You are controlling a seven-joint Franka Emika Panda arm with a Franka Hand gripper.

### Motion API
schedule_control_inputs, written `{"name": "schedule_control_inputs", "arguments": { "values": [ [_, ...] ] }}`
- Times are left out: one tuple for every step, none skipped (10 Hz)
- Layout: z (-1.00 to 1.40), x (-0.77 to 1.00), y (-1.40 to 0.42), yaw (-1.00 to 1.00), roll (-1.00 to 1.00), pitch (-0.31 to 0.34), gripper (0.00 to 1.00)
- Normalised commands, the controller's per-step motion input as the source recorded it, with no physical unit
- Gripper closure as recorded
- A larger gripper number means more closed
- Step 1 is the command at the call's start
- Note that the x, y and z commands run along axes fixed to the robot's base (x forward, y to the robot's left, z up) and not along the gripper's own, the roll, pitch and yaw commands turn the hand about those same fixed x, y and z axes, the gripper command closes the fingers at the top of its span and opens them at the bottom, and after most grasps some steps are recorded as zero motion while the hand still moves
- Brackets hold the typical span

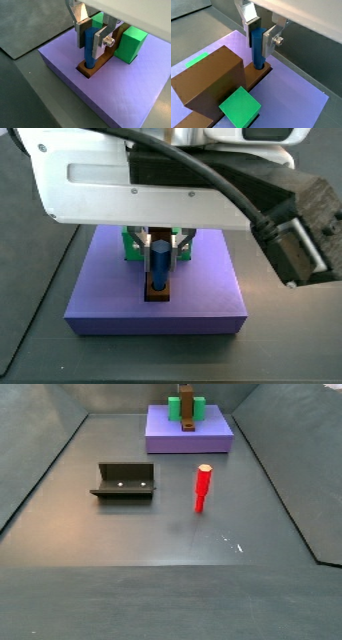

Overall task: Pick up the blue object. Move up. Move to above the board. Insert the blue object.
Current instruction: Insert the blue object.

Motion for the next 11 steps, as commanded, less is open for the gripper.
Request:
{"name": "schedule_control_inputs", "arguments": {
  "values": [
    [-0.33,0.04,0.04,0.00,0.13,0.000,1.00],
    [-0.34,0.00,0.01,0.00,0.14,0.000,1.00],
    [-0.13,0.00,0.26,-0.06,0.08,0.067,1.00],
    [0.00,-0.05,0.36,-0.12,0.05,0.114,1.00],
    [0.00,0.00,0.18,-0.13,0.11,0.107,1.00],
    [-0.09,-0.01,0.00,-0.02,0.13,0.016,1.00],
    [-0.02,-0.07,-0.07,0.00,0.15,0.011,1.00],
    [-0.02,-0.03,-0.12,0.00,0.15,0.001,1.00],
    [-0.02,0.00,-0.17,0.00,0.18,0.004,1.00],
    [-0.15,0.06,-0.17,0.00,0.23,0.007,1.00],
    [-0.11,0.19,-0.27,0.07,0.36,0.051,1.00]
  ]
}}
